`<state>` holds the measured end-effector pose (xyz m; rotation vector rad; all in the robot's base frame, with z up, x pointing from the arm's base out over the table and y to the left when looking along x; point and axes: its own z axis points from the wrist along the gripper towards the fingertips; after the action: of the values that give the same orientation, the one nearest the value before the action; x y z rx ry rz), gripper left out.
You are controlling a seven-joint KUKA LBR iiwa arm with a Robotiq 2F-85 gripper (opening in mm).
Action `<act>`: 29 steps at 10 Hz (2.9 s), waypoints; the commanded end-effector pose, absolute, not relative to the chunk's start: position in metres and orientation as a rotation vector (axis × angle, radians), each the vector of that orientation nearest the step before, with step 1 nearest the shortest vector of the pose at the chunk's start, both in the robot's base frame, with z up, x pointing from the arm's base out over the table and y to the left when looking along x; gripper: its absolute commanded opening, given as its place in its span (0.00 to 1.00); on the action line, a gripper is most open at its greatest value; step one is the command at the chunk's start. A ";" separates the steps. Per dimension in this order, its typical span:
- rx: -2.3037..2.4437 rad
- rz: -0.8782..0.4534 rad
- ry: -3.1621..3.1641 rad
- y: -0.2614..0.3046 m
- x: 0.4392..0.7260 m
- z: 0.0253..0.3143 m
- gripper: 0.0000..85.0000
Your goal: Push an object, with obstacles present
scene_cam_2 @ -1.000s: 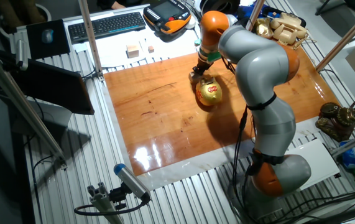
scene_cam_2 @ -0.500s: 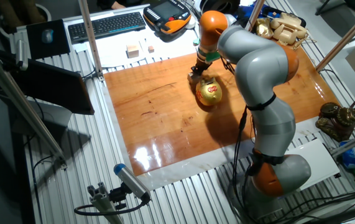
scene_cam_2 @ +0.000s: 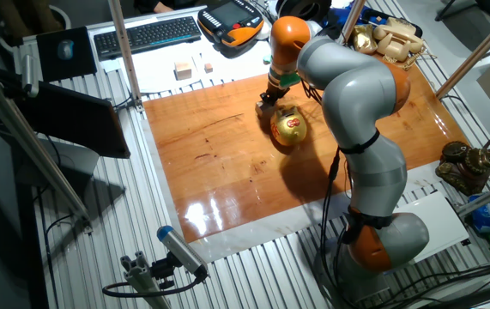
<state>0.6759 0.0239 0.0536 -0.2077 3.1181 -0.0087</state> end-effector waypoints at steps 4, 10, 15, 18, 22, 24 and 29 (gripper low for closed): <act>-0.161 -0.013 3.121 0.041 0.667 0.055 0.00; -0.130 -0.018 3.124 0.055 0.665 0.054 0.00; -0.092 -0.017 3.125 0.069 0.660 0.052 0.00; -0.078 -0.022 3.125 0.075 0.660 0.054 0.00; -0.037 -0.024 3.121 0.091 0.655 0.052 0.00; -0.035 -0.024 3.123 0.092 0.654 0.054 0.00; -0.037 -0.034 3.126 0.080 0.685 0.086 0.00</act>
<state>0.6863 0.0820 0.0874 -0.0269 3.1232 -0.0353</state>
